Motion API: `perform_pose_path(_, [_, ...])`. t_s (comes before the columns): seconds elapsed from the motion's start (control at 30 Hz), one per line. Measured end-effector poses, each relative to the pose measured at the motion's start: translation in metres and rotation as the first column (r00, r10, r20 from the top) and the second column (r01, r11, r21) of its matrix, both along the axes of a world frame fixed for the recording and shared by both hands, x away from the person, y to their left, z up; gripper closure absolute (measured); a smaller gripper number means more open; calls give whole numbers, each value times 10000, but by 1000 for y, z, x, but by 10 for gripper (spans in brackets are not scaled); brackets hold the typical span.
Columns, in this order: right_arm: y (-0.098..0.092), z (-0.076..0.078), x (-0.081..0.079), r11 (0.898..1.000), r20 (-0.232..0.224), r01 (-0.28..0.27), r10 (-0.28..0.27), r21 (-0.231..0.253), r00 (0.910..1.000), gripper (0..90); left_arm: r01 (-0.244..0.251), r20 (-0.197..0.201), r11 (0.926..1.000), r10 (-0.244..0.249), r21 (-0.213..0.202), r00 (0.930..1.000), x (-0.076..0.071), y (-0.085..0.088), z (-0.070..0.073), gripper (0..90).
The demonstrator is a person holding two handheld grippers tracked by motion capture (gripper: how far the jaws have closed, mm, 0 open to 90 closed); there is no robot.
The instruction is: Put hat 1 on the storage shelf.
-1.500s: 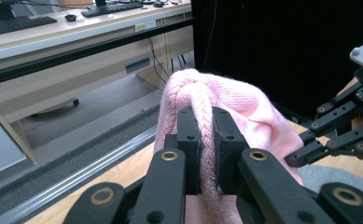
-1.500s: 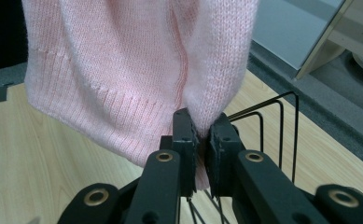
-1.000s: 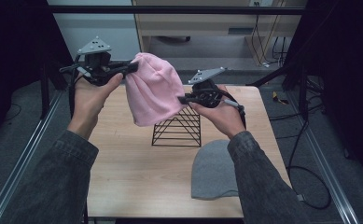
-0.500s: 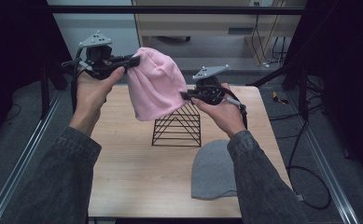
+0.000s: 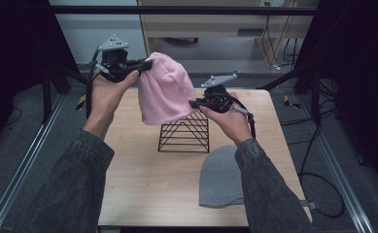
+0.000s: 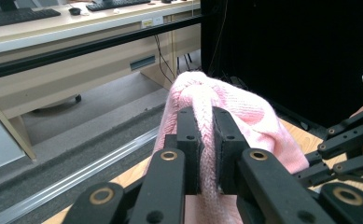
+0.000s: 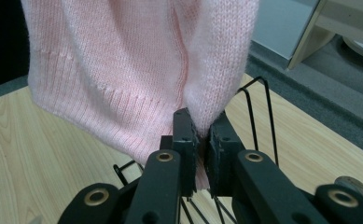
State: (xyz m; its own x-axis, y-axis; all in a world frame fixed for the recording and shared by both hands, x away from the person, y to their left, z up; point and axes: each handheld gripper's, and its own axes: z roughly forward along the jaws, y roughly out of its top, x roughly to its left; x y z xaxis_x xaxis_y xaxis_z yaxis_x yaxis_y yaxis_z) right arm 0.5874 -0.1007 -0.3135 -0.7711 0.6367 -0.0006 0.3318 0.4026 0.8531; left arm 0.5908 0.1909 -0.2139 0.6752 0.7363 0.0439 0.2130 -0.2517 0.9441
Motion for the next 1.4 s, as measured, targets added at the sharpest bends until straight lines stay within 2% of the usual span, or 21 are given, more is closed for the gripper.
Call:
perform_pose_path(0.2, [3, -9, 1, 9999, 98, 88, -87, -106, 9999, 836, -7, -26, 10000, 7, -13, 10000, 5, -4, -6, 829])
perform_pose_path(0.27, [3, -12, 0, 9998, 184, 74, -70, -194, 9998, 835, 33, 16, 9999, -33, 140, 10000, 6, -5, -8, 828])
perform_pose_path(0.5, [-2, -23, -3, 9999, 525, 148, -146, -41, 9985, 833, 50, 60, 10000, -50, 7, 10000, 7, -8, -15, 828])
perform_pose_path(0.63, [-3, -26, -6, 10000, 587, 56, -58, 47, 9983, 832, 27, 30, 9998, -27, -209, 10000, 8, -8, -19, 827])
perform_pose_path(0.83, [-6, -28, -11, 9997, 929, -48, 71, -251, 9957, 831, 169, 16, 9991, -168, -382, 9999, 5, -11, -22, 826])
perform_pose_path(0.9, [-9, -31, -11, 9998, 906, -73, 88, -162, 9958, 831, 230, 25, 9993, -229, -281, 9997, 5, -15, -26, 825])
perform_pose_path(1.1, [-13, -36, -13, 9991, 1051, -150, 190, -386, 9943, 830, 331, -14, 9990, -332, -305, 9994, 3, -19, -29, 824])
perform_pose_path(1.4, [-19, -46, -15, 9985, 914, -108, 156, -534, 9957, 829, 513, -110, 9986, -514, -89, 9986, -2, -23, -38, 823])
